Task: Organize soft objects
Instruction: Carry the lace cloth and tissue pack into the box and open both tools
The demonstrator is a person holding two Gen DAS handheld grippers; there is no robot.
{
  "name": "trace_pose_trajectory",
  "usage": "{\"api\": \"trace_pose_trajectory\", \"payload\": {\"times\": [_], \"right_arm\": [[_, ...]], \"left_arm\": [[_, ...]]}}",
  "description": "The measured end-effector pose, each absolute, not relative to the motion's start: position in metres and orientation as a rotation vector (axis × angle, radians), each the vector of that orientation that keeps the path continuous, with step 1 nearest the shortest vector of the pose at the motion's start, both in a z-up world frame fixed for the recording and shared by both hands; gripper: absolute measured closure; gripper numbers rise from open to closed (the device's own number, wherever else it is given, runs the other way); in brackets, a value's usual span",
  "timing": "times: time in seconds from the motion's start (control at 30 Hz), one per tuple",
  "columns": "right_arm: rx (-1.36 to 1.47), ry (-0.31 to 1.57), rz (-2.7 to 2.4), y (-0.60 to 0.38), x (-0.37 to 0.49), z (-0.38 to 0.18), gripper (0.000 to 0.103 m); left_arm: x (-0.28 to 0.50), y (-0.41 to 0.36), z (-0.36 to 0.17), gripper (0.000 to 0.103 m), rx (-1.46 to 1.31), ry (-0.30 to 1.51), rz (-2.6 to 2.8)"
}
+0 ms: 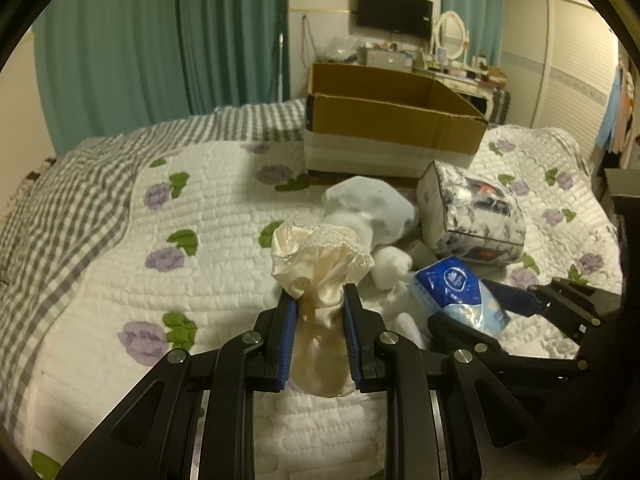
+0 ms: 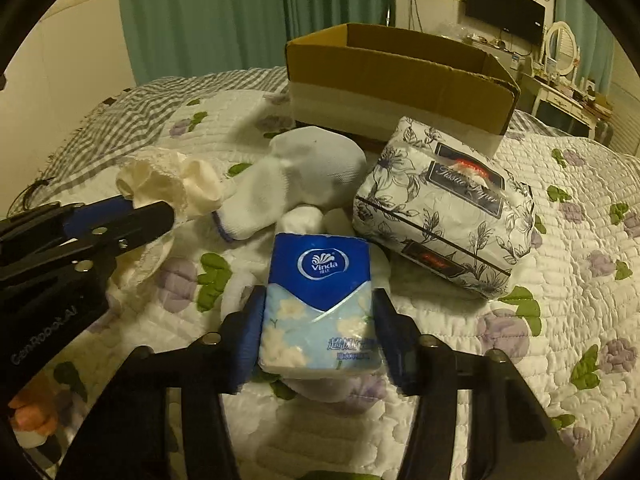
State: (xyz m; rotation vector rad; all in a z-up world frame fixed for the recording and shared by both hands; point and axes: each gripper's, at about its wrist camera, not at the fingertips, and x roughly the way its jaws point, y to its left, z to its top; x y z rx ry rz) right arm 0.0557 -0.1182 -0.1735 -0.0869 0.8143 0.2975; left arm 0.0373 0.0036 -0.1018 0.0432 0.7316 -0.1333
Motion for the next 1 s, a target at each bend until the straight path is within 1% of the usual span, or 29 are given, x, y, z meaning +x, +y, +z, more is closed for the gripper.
{"api": "trace_pose_trajectory", "payload": {"times": [0.23,0.4,0.57,0.67,0.8,0.9,1.0], "right_arm": [[-0.086,0.737,0.342,-0.121,0.034,-0.144,0.052],[-0.064,0.664,0.337,-0.138,0.025,-0.104,0.052],[-0.069,0.587,0.302,-0.157,0.034,-0.061,0.052],[-0.091,0.55,0.282,-0.168,0.053,-0.036,0.052],[-0.066,0.522,0.257,-0.187,0.102,-0.011,0.052],[-0.047,0.527,0.243,-0.196,0.15,-0.005,0.052],[0.01,0.553,0.261,-0.201,0.198,-0.01,0.052]], "left_arm": [[0.029,-0.002,-0.079,0.082,0.035,0.708,-0.127],[0.031,-0.019,-0.036,0.082,0.057,0.636,-0.162],[0.058,-0.032,0.005,0.082,0.064,0.575,-0.196],[0.091,-0.041,0.022,0.081,0.093,0.555,-0.188],[0.148,-0.046,0.03,0.081,0.104,0.552,-0.175],[0.188,-0.05,0.022,0.081,0.128,0.567,-0.17],[0.222,-0.056,0.003,0.081,0.151,0.576,-0.18]]}}
